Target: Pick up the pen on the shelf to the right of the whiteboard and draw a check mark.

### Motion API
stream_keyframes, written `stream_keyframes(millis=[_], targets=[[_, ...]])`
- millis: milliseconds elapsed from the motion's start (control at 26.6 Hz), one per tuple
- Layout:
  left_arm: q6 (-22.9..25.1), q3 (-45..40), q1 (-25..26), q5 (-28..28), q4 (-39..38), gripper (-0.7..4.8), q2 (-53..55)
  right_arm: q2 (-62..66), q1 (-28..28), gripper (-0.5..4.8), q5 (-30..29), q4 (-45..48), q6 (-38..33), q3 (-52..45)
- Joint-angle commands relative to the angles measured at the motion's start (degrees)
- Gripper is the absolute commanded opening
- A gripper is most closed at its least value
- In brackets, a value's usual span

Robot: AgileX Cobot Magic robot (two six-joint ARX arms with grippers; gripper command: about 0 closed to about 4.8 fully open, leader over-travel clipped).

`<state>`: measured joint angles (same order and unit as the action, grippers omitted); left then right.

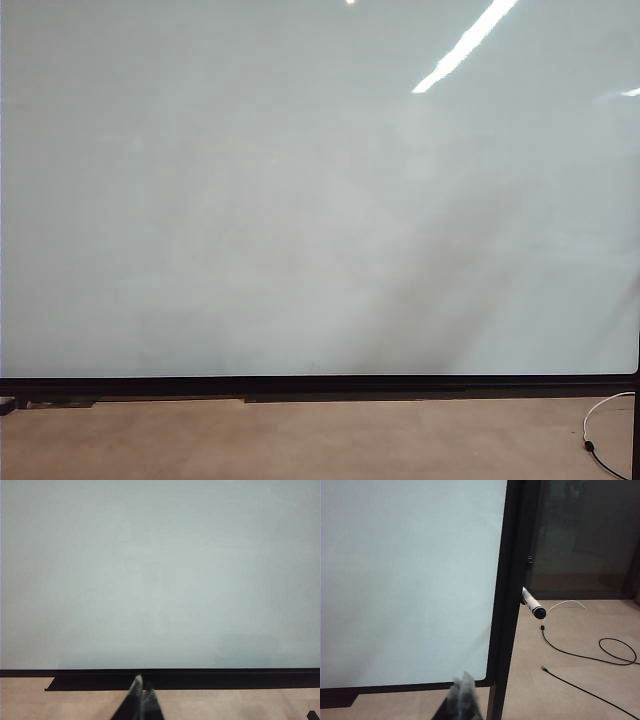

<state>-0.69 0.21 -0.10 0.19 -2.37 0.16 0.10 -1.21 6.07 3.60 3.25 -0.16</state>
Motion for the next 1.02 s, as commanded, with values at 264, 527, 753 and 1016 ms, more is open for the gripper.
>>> stream_keyframes(millis=[264,527,753,1016], targets=[[0.2,0.2,0.0,0.0,0.7,-0.04,0.0,0.0,0.0,-0.08,0.2,0.9,-0.3,0.3],[0.2,0.2,0.0,0.0,0.7,-0.04,0.0,0.0,0.0,-0.08,0.2,1.0,-0.3,0.3],[0.2,0.2,0.0,0.0,0.7,-0.04,0.0,0.0,0.0,-0.08,0.6,1.6,-0.3,0.3],[0.2,0.2,0.0,0.0,0.7,-0.05,0.0,0.0,0.0,-0.08,8.0,3.2,-0.2,0.3]])
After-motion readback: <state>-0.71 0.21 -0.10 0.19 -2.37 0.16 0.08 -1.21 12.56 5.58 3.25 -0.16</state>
